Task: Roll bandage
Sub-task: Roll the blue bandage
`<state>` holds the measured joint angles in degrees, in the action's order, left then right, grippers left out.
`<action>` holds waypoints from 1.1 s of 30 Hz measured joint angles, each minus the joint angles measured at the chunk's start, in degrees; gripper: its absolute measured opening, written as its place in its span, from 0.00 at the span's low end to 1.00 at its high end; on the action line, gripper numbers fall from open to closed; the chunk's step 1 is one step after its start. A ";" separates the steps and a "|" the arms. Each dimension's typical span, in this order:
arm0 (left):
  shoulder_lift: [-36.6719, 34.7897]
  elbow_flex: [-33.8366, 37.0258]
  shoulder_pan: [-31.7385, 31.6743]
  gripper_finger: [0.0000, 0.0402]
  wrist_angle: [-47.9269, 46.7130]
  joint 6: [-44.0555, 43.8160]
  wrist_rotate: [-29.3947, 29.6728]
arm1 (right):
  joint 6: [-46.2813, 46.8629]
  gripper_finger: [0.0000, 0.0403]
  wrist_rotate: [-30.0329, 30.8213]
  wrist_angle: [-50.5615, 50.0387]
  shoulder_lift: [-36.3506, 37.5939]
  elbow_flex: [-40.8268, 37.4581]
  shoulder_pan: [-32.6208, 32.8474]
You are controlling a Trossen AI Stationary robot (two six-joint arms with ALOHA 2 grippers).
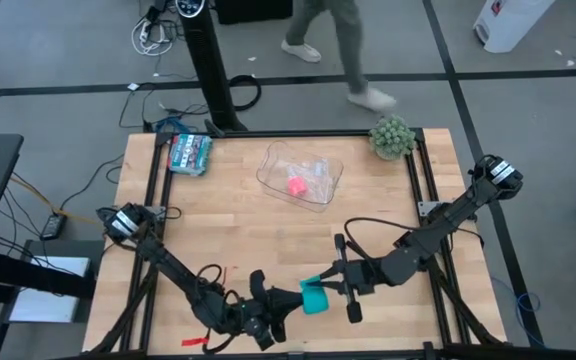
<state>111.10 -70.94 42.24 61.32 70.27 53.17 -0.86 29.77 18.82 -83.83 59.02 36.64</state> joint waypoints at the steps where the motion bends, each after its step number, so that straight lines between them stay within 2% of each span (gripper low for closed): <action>1: 0.03 -0.26 0.24 0.03 -0.05 0.37 0.76 | 0.55 0.03 -0.17 -0.33 0.02 -0.10 0.00; 8: 0.05 -1.07 0.74 0.03 -0.55 0.46 1.48 | 0.83 0.03 -2.07 -3.74 0.13 -0.15 0.19; 14: 0.05 -1.18 0.94 0.03 -1.61 -0.36 0.83 | 5.42 0.19 -4.26 -2.90 0.08 -0.32 -0.11; 18: -0.06 -1.22 1.03 0.03 -1.57 -0.37 0.57 | 15.42 0.30 -6.57 -2.41 0.01 -0.35 -1.67; 21: -0.10 -1.24 1.34 0.03 -1.53 -0.19 0.63 | 23.40 0.33 -9.84 -2.58 -0.01 -0.37 -2.88; 25: -0.15 -1.27 1.51 0.03 -1.65 -0.03 1.31 | 35.21 0.33 -11.74 -4.08 0.38 -0.40 -4.46; 28: -0.15 -1.27 1.80 0.03 -2.97 0.08 1.69 | 42.31 0.31 -15.92 -6.80 1.84 -0.41 -7.11; 33: -0.32 -1.48 2.59 0.03 -6.85 0.41 1.83 | 49.60 0.27 -17.91 -10.46 3.44 -0.49 -11.18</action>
<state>110.78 -72.42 44.83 54.47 70.68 55.00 48.74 11.86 8.36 -80.40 58.54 25.47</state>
